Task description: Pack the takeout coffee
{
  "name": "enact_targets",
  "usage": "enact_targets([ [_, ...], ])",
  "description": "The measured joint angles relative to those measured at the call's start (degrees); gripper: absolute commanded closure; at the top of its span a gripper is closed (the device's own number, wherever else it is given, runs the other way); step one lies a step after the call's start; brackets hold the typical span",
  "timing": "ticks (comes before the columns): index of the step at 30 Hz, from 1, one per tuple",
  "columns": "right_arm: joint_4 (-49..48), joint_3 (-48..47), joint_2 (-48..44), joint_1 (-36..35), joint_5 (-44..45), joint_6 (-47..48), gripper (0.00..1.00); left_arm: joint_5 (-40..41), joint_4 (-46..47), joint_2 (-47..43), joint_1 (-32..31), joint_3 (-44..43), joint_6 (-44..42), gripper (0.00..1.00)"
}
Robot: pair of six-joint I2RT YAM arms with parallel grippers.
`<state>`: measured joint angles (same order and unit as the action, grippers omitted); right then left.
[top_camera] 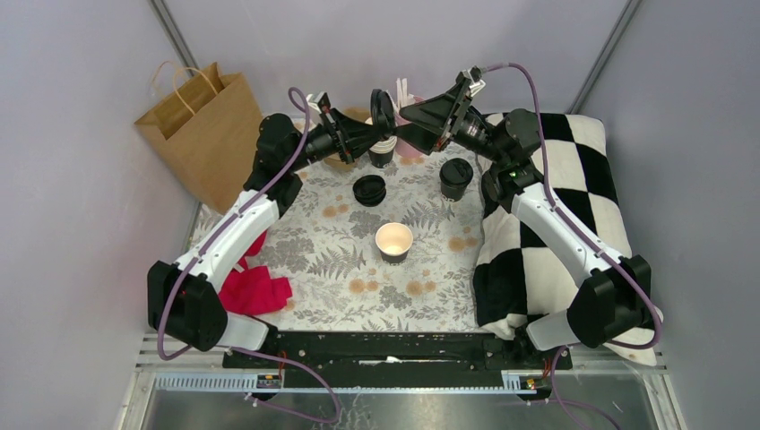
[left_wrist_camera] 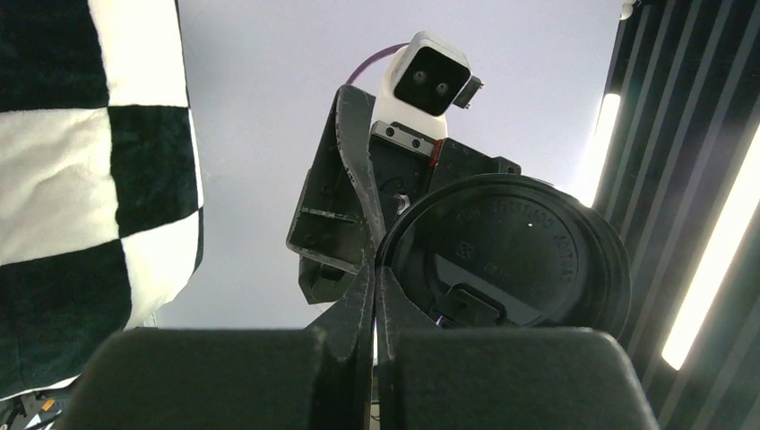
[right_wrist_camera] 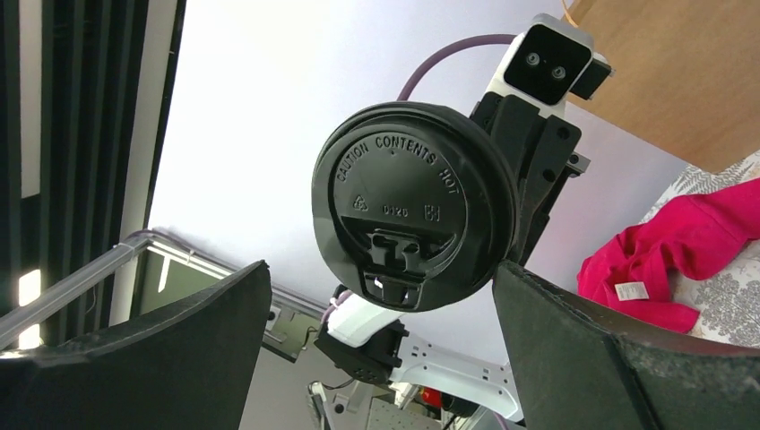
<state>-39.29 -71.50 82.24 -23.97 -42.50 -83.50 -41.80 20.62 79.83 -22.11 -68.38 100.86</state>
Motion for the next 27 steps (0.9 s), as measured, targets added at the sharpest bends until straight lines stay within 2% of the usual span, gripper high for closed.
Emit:
enact_targets([
  [6,-1.3,0.2,0.0,0.0,0.2,-1.2,0.0,0.0,0.7,-0.5,0.0,0.4,0.2,1.0],
  [14,4.2,-0.6,0.0,0.0,0.9,2.8,0.0,-0.1,-1.8,-0.6,0.0,0.4,-1.4,1.0],
  [27,2.2,-0.5,0.0,0.0,1.1,1.5,0.0,-0.1,-2.1,-0.6,0.0,0.4,-1.7,1.0],
])
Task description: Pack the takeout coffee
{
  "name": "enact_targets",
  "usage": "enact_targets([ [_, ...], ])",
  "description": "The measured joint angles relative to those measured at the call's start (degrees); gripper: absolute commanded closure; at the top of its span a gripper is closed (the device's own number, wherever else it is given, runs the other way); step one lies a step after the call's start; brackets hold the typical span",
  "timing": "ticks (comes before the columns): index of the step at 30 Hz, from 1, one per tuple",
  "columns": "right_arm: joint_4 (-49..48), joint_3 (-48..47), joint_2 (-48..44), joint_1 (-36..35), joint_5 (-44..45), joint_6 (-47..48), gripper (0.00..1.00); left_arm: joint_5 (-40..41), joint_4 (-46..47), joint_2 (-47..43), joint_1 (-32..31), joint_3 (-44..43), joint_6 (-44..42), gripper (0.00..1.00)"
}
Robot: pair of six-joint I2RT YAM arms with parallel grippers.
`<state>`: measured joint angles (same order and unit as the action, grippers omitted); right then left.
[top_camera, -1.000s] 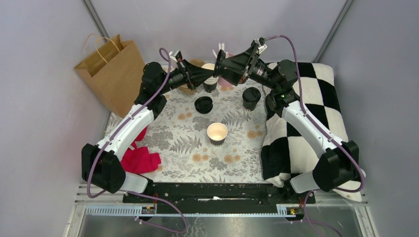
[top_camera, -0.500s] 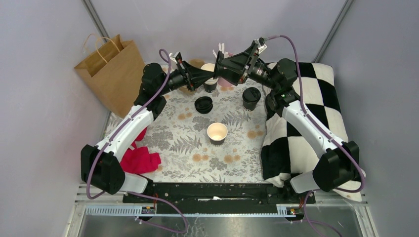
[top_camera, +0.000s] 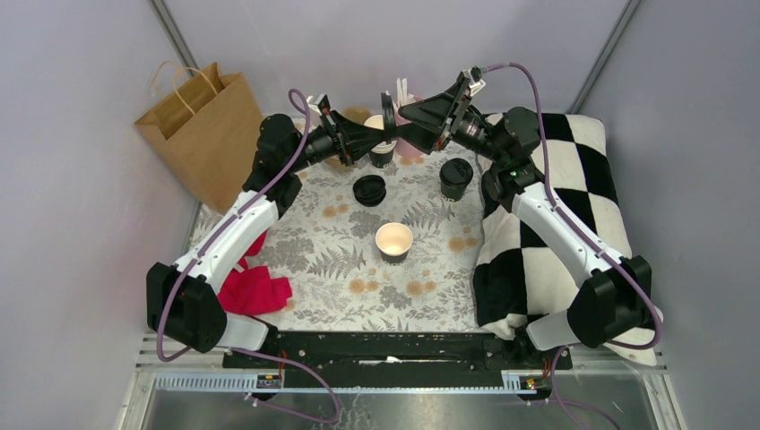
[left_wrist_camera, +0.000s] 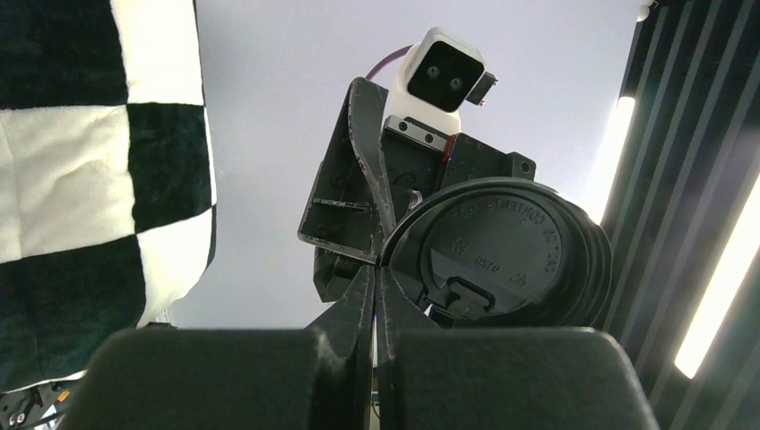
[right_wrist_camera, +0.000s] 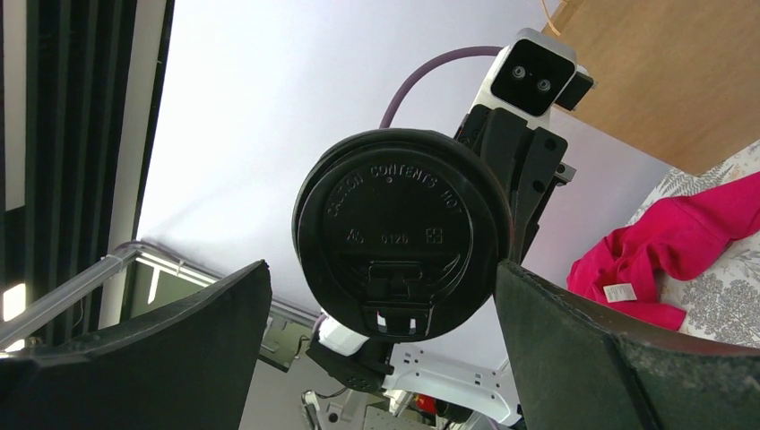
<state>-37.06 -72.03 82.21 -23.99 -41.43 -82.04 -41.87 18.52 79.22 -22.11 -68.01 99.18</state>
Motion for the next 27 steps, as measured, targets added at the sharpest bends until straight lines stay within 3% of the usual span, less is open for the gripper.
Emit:
enact_targets([
  [27,0.5,0.1,0.0,0.0,0.0,0.3,0.02,0.0,-0.5,0.0,0.0,0.0,-0.3,1.0],
])
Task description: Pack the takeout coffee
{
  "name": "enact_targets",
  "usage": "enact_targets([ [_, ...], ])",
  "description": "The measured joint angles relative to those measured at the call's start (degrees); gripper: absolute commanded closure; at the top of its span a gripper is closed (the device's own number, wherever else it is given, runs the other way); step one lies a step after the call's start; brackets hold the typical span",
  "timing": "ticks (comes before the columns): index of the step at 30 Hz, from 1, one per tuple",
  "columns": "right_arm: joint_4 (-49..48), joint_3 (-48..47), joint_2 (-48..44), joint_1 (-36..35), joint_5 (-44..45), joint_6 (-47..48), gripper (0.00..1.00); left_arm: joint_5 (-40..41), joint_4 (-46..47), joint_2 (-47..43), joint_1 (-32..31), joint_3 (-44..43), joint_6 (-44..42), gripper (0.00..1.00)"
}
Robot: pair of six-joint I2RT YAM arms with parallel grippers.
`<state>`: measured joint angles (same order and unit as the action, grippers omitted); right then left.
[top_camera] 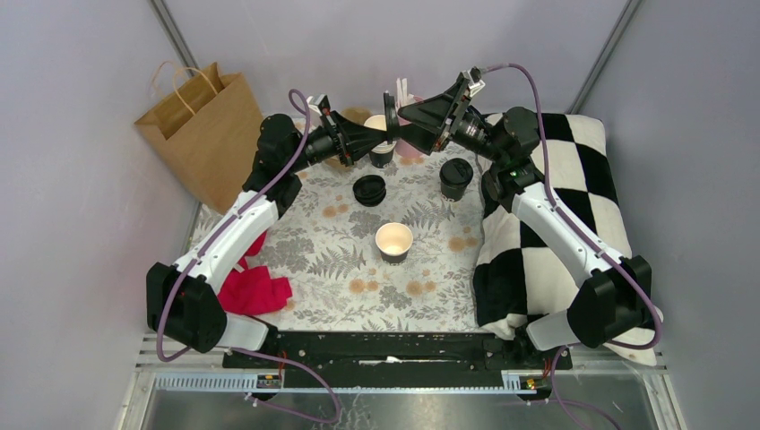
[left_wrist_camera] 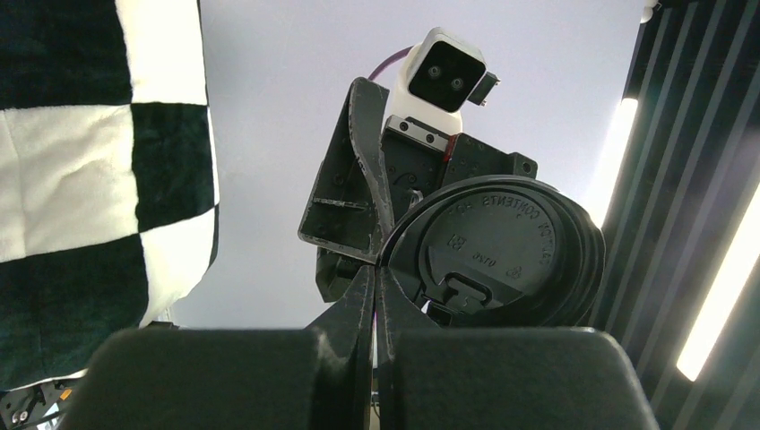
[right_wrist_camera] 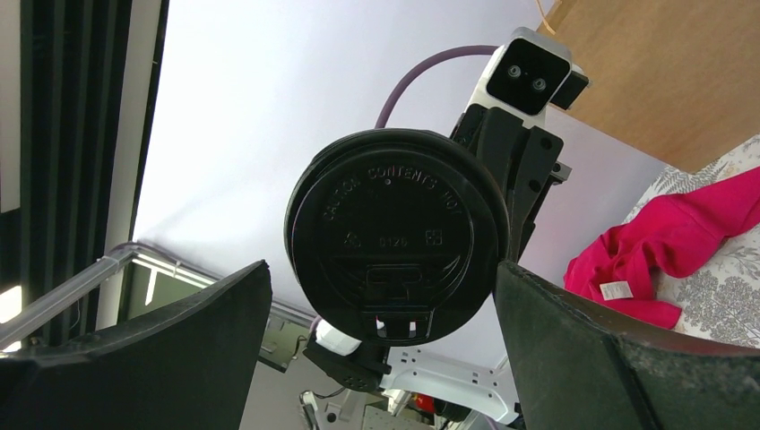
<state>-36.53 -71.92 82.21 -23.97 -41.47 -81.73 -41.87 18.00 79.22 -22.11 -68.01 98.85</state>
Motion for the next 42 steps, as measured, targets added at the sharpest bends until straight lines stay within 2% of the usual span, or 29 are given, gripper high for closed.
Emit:
enact_targets([
  [4,0.1,0.0,0.0,0.0,0.0,0.0,0.06,0.0,0.0,0.0,0.0,0.0,0.0,1.0],
  [13,1.7,0.0,0.0,0.0,0.0,1.2,0.03,0.0,-0.2,0.0,0.0,0.0,0.0,1.0],
  [25,2.0,0.0,0.0,0.0,0.0,1.2,0.13,0.0,-0.5,0.0,0.0,0.0,0.0,1.0],
  [30,1.9,0.0,0.0,0.0,0.0,0.9,0.14,0.0,-0.5,-0.1,0.0,0.0,-0.1,1.0],
  [34,1.9,0.1,0.0,0.0,-0.2,0.8,0.15,0.0,-2.0,-0.4,0.0,-0.3,-1.6,0.83],
  [37,1.9,0.1,0.0,0.0,-0.2,0.8,0.16,0.0,-3.2,-0.6,0.0,-0.4,-2.9,0.55],
  [42,2.6,0.1,-0.1,0.0,-0.2,1.3,0.18,0.1,-9.6,-1.4,0.2,-1.0,-7.6,0.26],
])
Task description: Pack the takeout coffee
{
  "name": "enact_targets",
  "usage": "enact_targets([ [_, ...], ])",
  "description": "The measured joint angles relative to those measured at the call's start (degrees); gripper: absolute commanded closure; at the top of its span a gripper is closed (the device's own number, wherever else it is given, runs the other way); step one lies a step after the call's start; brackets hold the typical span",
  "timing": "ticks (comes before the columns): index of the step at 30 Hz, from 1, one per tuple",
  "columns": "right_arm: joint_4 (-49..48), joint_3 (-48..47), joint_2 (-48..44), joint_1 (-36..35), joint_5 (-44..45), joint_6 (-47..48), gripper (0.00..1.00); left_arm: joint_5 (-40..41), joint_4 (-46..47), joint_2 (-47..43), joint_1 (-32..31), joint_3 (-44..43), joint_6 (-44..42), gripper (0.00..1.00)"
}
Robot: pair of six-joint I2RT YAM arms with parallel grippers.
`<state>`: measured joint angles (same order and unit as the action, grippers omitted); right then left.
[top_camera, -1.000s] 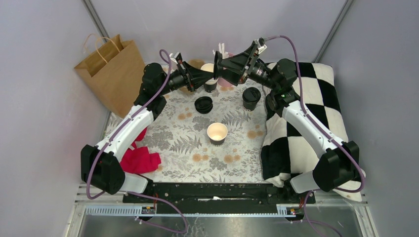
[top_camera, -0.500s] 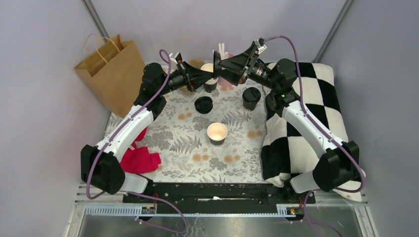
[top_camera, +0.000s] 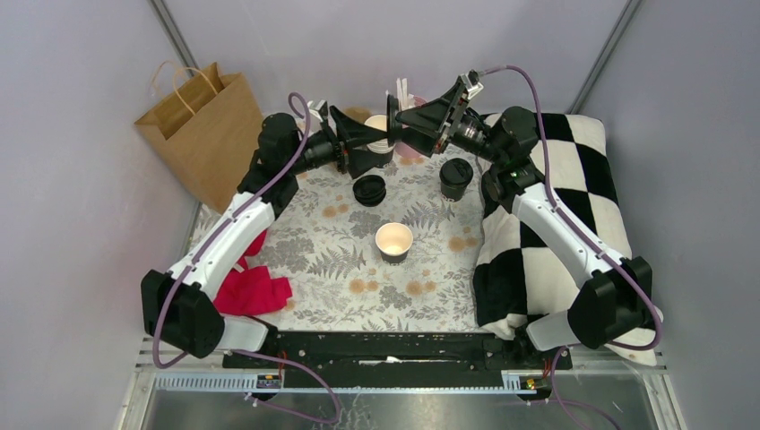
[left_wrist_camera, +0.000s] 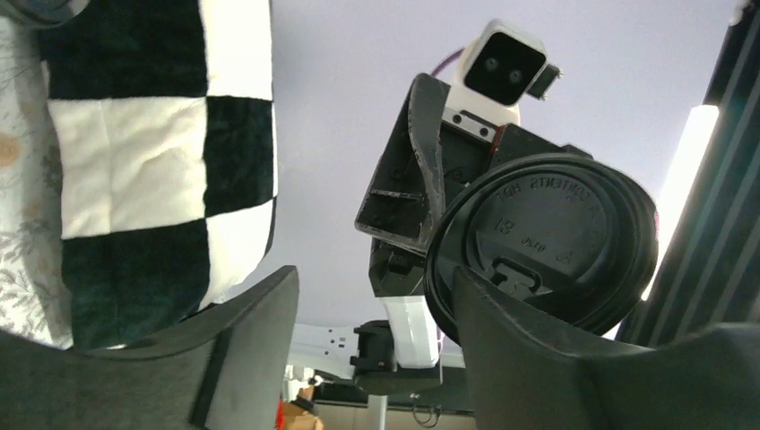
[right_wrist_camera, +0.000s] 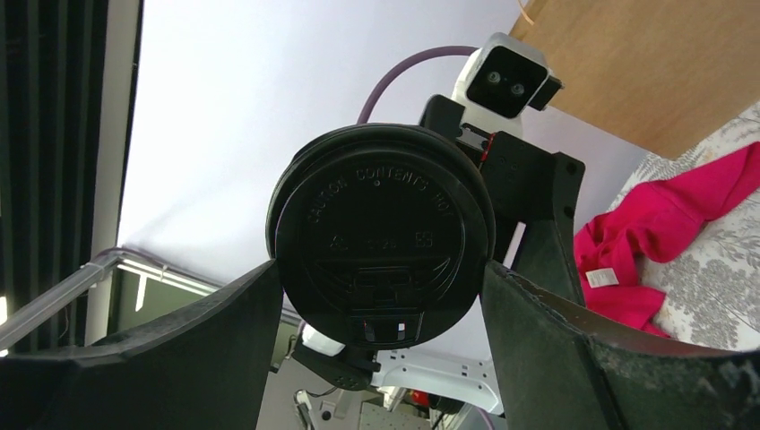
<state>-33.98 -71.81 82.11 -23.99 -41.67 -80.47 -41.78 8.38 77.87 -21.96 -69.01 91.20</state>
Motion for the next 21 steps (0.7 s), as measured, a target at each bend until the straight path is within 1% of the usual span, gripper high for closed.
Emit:
enact_targets([
  [1,0.7,0.1,-0.2,0.0,0.0,0.5,0.18,0.1,-2.3,-0.4,0.2,-0.3,-1.6,0.21],
  [3,3.2,0.5,-1.1,0.0,-0.1,2.4,0.18,0.4,-7.3,-1.5,0.9,-0.8,-5.3,0.15],
  [5,7.1,1.0,-2.4,0.0,-0.4,5.5,0.19,1.0,-12.4,-3.2,2.5,-0.9,-9.3,0.13],
  [8,15.8,1.4,-5.1,0.0,-0.9,12.2,0.2,2.4,-20.3,-6.6,5.5,-0.9,-15.4,0.12],
  [10,22.7,1.5,-7.1,0.0,-1.0,18.0,0.21,3.4,-23.8,-8.5,6.9,-0.5,-18.6,0.11],
  [12,32.4,1.2,-8.9,-0.5,-0.2,26.0,0.21,4.4,-27.0,-10.5,7.4,0.6,-21.9,0.11],
  [16,51.1,-1.7,-9.1,-4.3,6.5,41.3,0.22,5.6,-31.9,-13.7,7.3,4.3,-26.1,0.11],
  [18,58.2,-2.4,-9.1,-7.2,10.0,47.4,0.23,6.3,-33.4,-15.1,7.3,6.9,-27.3,0.11],
  [21,66.5,-2.6,-9.0,-10.6,15.5,54.4,0.23,7.4,-35.4,-17.2,7.3,10.0,-28.3,0.11],
])
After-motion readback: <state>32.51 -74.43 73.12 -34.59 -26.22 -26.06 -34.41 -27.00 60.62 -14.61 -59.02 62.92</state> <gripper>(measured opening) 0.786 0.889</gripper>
